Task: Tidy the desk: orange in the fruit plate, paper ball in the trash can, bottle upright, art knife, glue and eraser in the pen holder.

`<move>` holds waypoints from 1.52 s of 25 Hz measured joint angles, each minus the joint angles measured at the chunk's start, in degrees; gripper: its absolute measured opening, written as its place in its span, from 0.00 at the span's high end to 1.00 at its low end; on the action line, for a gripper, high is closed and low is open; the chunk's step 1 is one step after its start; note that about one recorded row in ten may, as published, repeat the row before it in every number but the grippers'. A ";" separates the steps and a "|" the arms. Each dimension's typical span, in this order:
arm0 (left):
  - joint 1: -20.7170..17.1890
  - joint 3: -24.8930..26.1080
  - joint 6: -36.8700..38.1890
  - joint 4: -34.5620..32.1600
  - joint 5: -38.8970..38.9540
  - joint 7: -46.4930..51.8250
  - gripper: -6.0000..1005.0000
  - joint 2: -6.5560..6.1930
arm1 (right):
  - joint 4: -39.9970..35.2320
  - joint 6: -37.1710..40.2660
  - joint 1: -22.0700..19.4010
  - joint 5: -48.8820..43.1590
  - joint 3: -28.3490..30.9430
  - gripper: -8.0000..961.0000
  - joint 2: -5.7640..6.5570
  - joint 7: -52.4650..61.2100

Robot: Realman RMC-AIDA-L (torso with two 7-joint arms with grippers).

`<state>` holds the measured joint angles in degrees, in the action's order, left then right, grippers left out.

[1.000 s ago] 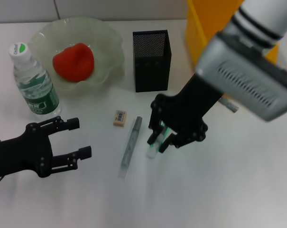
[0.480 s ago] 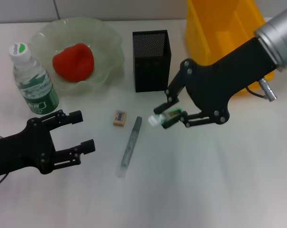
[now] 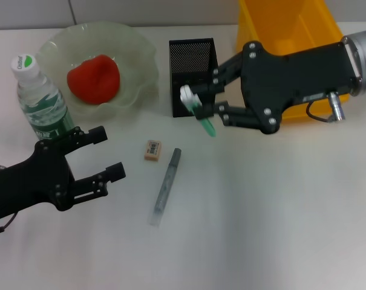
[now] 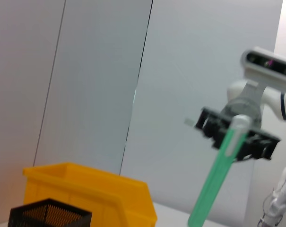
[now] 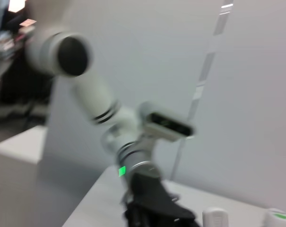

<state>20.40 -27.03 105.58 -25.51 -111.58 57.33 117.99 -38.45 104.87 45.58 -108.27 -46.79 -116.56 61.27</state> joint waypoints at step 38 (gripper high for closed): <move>-0.18 0.43 -1.43 6.96 4.10 -3.81 0.19 0.41 | 18.64 -37.93 2.49 20.81 1.93 0.70 -2.77 2.06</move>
<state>20.22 -26.61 104.15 -18.55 -107.48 53.52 118.40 -19.81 66.93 48.07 -87.46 -44.86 -119.33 63.33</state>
